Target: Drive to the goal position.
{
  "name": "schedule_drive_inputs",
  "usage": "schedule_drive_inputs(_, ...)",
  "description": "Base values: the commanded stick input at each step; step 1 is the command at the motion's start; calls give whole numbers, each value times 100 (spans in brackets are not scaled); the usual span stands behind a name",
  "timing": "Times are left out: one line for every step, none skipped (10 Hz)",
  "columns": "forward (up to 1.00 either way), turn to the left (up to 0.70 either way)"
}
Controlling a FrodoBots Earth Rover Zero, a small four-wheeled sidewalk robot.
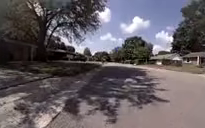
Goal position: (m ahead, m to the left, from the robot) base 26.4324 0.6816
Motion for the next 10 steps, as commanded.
schedule_drive_inputs(100, 3)
schedule_drive_inputs(100, 3)
schedule_drive_inputs(100, 2)
schedule_drive_inputs(100, 1)
schedule_drive_inputs(100, -13)
schedule_drive_inputs(100, -32)
schedule_drive_inputs(100, -35)
schedule_drive_inputs(100, -39)
schedule_drive_inputs(100, -29)
schedule_drive_inputs(100, 0)
